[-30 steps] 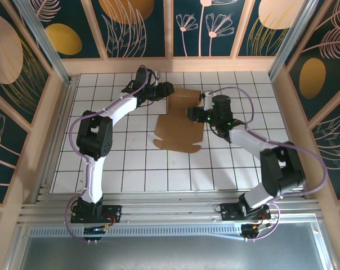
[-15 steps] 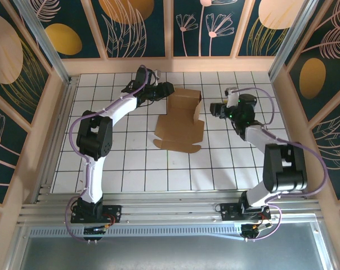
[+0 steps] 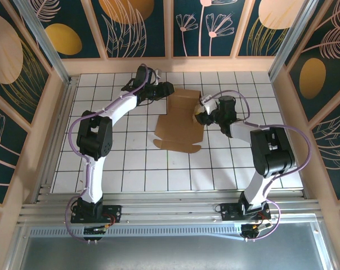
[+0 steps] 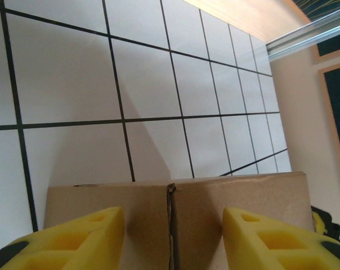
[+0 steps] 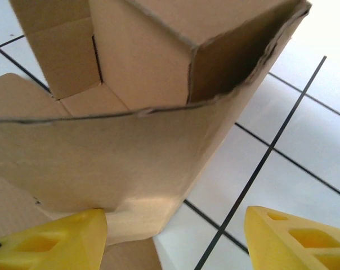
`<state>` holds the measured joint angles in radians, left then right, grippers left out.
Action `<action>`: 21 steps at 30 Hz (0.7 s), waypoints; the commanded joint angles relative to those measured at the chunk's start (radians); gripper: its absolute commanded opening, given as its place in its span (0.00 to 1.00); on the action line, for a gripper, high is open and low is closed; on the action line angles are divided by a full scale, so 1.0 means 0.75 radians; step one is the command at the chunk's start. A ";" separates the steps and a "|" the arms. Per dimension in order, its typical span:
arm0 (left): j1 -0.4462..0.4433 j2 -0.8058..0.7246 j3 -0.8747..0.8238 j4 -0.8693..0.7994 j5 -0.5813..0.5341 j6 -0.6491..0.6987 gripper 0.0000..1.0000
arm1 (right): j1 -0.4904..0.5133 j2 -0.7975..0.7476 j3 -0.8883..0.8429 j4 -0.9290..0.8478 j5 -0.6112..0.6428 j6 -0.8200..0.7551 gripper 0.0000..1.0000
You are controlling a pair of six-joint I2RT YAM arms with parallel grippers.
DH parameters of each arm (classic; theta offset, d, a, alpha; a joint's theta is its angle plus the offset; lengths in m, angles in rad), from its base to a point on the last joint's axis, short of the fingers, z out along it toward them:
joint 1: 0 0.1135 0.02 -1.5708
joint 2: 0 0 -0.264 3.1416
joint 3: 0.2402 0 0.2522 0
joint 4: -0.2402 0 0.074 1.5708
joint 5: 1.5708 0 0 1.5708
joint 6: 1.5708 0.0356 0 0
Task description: Fold the paper box
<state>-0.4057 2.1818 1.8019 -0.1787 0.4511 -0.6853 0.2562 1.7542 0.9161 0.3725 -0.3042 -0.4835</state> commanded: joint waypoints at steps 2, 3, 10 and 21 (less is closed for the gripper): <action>-0.007 0.044 0.060 -0.186 -0.079 0.114 0.48 | 0.029 0.050 0.063 0.090 -0.023 -0.073 0.66; -0.005 0.044 0.060 -0.192 -0.078 0.122 0.49 | 0.036 0.060 0.070 0.101 -0.028 -0.071 0.65; -0.006 0.037 0.074 -0.200 -0.049 0.126 0.49 | 0.054 0.137 0.176 0.078 -0.024 -0.030 0.61; -0.006 0.040 0.087 -0.187 -0.011 0.114 0.49 | 0.077 0.200 0.210 0.183 0.096 0.000 0.58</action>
<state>-0.4057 2.1872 1.8481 -0.2630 0.4225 -0.6128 0.3038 1.8847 1.0451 0.4477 -0.2646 -0.4999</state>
